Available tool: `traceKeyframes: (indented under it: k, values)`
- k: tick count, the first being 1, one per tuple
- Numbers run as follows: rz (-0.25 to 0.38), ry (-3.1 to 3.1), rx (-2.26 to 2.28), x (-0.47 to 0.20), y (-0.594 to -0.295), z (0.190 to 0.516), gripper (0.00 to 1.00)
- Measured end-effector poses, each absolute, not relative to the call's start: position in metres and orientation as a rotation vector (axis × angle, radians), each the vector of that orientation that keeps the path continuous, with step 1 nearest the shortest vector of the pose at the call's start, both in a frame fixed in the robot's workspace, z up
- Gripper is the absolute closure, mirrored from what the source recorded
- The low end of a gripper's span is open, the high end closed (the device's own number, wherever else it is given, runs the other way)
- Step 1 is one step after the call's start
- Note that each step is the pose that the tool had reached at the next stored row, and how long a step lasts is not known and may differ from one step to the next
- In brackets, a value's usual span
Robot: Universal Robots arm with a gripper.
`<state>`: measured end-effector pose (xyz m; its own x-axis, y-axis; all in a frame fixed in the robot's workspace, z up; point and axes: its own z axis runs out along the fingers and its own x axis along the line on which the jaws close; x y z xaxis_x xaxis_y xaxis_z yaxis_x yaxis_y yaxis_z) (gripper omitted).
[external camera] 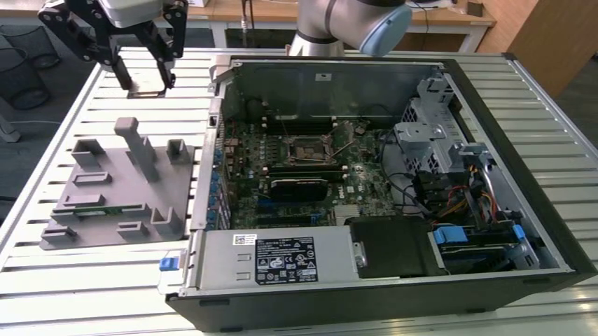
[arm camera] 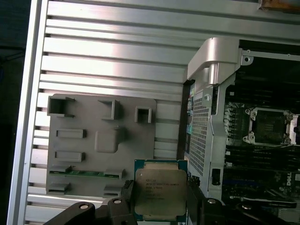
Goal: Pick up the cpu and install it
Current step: 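Pick up the cpu and move it towards the insertion slot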
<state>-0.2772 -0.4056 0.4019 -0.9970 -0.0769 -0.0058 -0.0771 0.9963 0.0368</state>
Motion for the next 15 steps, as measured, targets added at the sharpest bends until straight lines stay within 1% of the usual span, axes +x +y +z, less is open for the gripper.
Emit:
traceKeyframes:
  k: [15]
  values:
    - [0.058, 3.134, -0.121, -0.255, -0.405, 0.402, 0.47]
